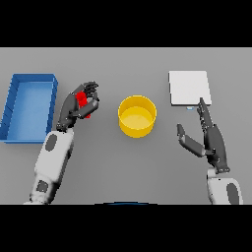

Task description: Pick up the red beaker and tilt it to pour out 1 green nut into yellow bowl. Pick up the yellow bowl and place it on the metallic measuring scale.

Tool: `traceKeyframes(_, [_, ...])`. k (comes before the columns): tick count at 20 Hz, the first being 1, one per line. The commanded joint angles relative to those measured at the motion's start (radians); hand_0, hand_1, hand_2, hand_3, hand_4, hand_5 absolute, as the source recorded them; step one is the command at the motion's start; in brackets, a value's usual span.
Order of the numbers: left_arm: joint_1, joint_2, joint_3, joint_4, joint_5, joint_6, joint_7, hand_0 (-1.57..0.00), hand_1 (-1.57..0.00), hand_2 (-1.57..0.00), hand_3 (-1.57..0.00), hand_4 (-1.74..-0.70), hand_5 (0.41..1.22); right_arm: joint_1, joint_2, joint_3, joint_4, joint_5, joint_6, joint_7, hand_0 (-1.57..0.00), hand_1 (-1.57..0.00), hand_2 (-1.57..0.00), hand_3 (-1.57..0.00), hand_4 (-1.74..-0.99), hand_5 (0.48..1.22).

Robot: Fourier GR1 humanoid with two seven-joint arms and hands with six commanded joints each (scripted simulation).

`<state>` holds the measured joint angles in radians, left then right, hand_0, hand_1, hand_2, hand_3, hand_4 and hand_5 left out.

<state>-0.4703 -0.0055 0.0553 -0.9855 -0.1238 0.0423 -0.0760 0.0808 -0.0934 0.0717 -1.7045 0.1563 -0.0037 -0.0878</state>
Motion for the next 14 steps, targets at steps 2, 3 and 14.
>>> traceKeyframes(2, [-0.007,-0.002,-0.006,0.022,-0.037,0.051,-0.005,-0.86,-0.87,-0.89,-0.88,-1.44,1.003,0.006,0.008,0.008,0.007,0.006,-0.001,-0.003,0.0,0.0,0.0,0.0,-1.283,0.683])
traceKeyframes(3, [-0.015,-0.001,-0.008,0.034,-0.051,0.065,-0.013,-1.0,-1.01,-1.02,-1.02,-1.44,1.047,0.004,0.006,0.003,0.017,0.004,-0.001,-0.001,0.0,0.0,0.0,0.0,-1.287,0.684])
traceKeyframes(14, [-0.037,-0.004,-0.019,-0.012,-0.03,0.109,-0.083,-1.52,-1.52,-1.52,-1.52,-1.69,1.1,-0.017,0.009,0.015,0.038,0.029,-0.005,-0.018,0.0,0.0,0.0,0.0,-1.254,0.667])
